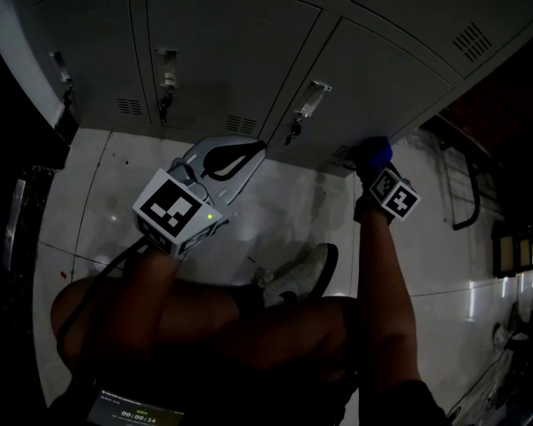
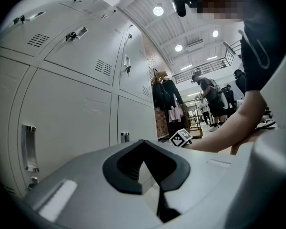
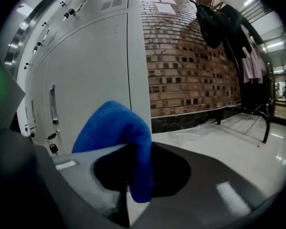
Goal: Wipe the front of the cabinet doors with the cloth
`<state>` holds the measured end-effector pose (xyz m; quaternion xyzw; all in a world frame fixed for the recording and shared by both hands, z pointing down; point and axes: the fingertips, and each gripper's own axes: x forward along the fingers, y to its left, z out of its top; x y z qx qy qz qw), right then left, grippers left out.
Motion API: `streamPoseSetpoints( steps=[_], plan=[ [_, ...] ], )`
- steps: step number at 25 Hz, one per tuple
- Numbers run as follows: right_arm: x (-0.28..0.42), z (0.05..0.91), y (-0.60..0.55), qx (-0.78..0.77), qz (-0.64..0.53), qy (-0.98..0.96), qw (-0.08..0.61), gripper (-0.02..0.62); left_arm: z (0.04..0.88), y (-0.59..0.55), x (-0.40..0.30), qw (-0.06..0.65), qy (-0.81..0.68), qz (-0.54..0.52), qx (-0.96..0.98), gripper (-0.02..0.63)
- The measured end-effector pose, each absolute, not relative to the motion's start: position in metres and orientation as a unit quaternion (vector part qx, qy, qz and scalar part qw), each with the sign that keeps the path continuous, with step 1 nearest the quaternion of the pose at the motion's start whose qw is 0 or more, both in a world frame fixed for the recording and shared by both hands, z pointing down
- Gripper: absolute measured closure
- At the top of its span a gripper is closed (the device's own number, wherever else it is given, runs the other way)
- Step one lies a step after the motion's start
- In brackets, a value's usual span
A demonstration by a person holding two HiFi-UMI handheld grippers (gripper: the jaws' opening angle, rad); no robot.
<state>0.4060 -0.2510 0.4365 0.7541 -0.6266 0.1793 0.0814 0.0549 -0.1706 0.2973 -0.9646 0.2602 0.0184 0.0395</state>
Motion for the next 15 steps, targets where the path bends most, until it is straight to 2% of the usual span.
streamPoseSetpoints(
  steps=[4, 8, 15],
  plan=[
    [0.410, 0.437, -0.249, 0.759, 0.177, -0.621, 0.085, 0.526, 0.297, -0.171, 0.055, 0.039, 0.261, 0.018, -0.964, 0.601],
    [0.384, 0.420, -0.248, 0.742, 0.158, -0.645, 0.089, 0.526, 0.299, -0.174, 0.052, 0.039, 0.265, 0.017, -0.963, 0.600],
    [0.289, 0.344, -0.256, 0.680, 0.074, -0.728, 0.055, 0.526, 0.295, -0.185, 0.040, 0.044, 0.283, 0.022, -0.958, 0.600]
  ],
)
